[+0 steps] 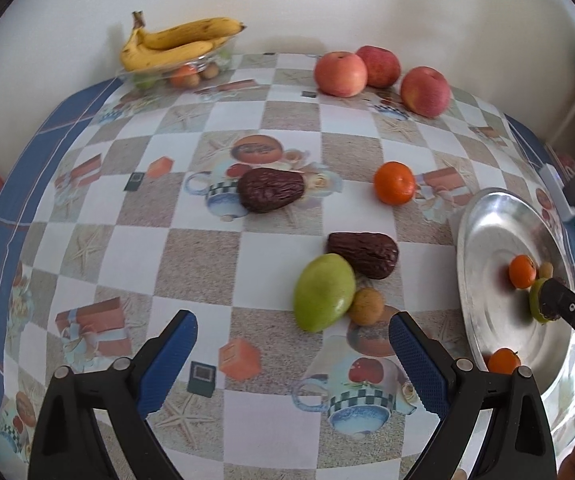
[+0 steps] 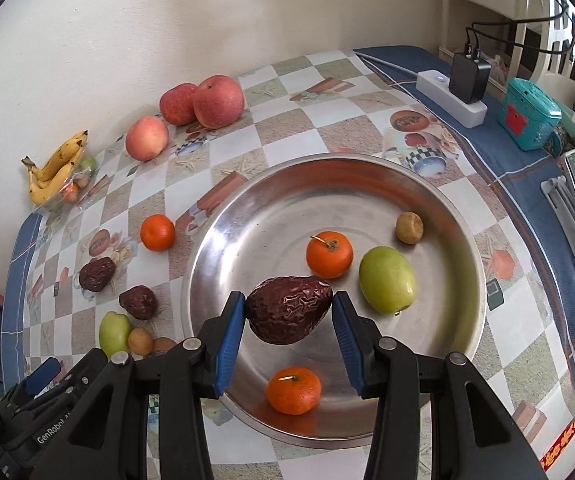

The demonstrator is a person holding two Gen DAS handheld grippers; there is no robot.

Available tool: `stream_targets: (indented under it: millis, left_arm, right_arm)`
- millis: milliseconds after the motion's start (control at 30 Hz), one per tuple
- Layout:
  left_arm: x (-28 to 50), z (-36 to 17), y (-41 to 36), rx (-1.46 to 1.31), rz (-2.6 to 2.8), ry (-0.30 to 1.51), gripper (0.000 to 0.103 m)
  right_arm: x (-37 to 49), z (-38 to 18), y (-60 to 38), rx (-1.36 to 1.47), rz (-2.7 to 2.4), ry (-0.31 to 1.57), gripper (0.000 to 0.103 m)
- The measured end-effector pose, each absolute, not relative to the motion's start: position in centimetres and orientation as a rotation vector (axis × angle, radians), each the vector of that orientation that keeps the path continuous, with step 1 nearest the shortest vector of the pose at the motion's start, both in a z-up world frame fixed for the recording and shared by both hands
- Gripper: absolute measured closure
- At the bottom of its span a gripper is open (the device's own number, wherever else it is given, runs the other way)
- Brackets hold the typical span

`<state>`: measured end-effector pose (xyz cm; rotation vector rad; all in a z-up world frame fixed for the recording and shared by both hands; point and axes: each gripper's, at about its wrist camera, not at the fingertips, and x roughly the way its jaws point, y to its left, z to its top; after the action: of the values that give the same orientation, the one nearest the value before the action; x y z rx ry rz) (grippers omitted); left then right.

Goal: Organize fruits
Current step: 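Lift the date with the right tool and carry it over the basin, then grasp the yellow-green pear with the left tool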

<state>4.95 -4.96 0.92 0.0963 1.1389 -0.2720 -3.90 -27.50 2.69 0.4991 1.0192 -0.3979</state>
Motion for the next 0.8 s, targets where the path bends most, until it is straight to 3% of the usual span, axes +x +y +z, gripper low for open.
stream_targets:
  millis: [167, 500, 800]
  left_arm:
    - [5.2, 0.7, -5.4, 0.085, -0.299, 1.126, 0.013]
    - [6.5, -0.6, -5.0, -0.041, -0.342, 1.162, 0.041]
    - [7.6, -2.0, -3.9, -0.160, -0.332, 1.210, 0.043]
  right_arm:
    - [-3.9, 2.6, -27.5, 0.506, -0.392, 1.027, 0.056]
    - [-4.0, 2.5, -27.4, 0.515, -0.384, 1.030, 0.057]
    - [-4.0, 2.4, -27.5, 0.527, -0.380, 1.034, 0.057]
